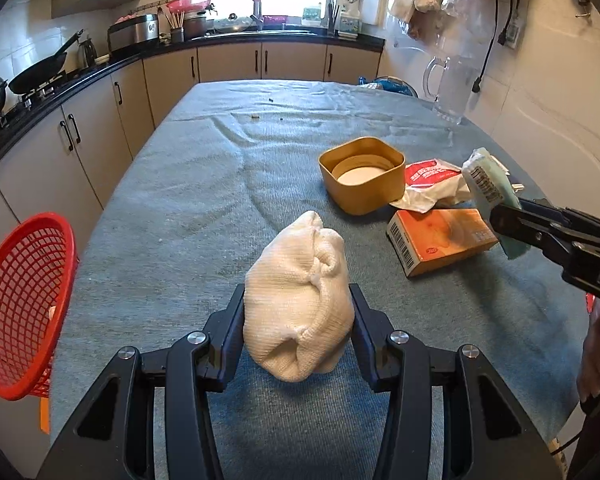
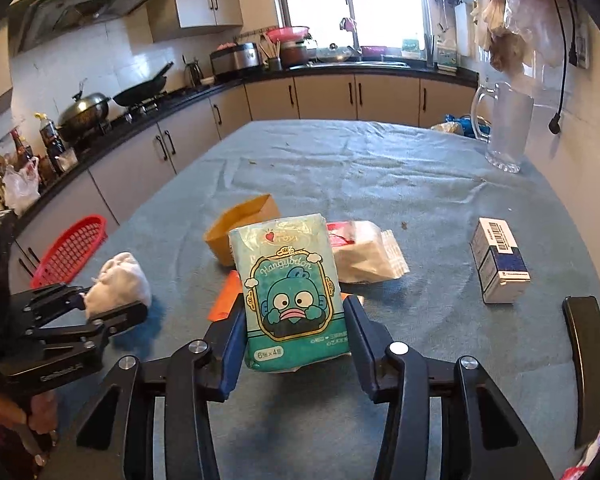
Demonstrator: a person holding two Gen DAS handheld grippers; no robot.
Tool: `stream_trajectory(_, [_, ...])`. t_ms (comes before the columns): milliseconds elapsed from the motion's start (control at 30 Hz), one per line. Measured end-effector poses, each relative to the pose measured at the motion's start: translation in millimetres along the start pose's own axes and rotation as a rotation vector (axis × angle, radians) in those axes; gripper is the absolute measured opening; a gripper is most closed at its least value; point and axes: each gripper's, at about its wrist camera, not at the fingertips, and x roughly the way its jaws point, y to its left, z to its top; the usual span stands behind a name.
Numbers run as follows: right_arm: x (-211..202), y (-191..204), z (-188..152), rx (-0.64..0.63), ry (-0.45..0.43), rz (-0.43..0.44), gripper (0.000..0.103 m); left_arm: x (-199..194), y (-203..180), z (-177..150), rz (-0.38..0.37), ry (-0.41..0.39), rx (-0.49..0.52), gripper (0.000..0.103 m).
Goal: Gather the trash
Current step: 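Grasp the cartoon-printed snack bag with the right gripper, then carry the cloth bundle and snack bag over the red basket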
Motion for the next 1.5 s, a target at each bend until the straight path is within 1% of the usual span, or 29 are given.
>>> stream_trajectory(300, [-5, 21, -2, -0.006, 0.001, 0.040, 0.051, -15, 3, -3, 0.005, -0.025, 0.010, 0.046])
stream_trajectory(900, [-6, 55, -3, -0.034, 0.024, 0.077, 0.051, -40, 24, -10, 0.003, -0.071, -0.033, 0.046])
stream_trajectory(1200, [0, 81, 0, -0.066, 0.040, 0.097, 0.051, -50, 45, -14, 0.005, -0.094, -0.070, 0.046])
stream_trajectory(1500, [13, 111, 7, -0.108, 0.066, 0.126, 0.051, -62, 81, -17, 0.023, -0.121, -0.137, 0.046])
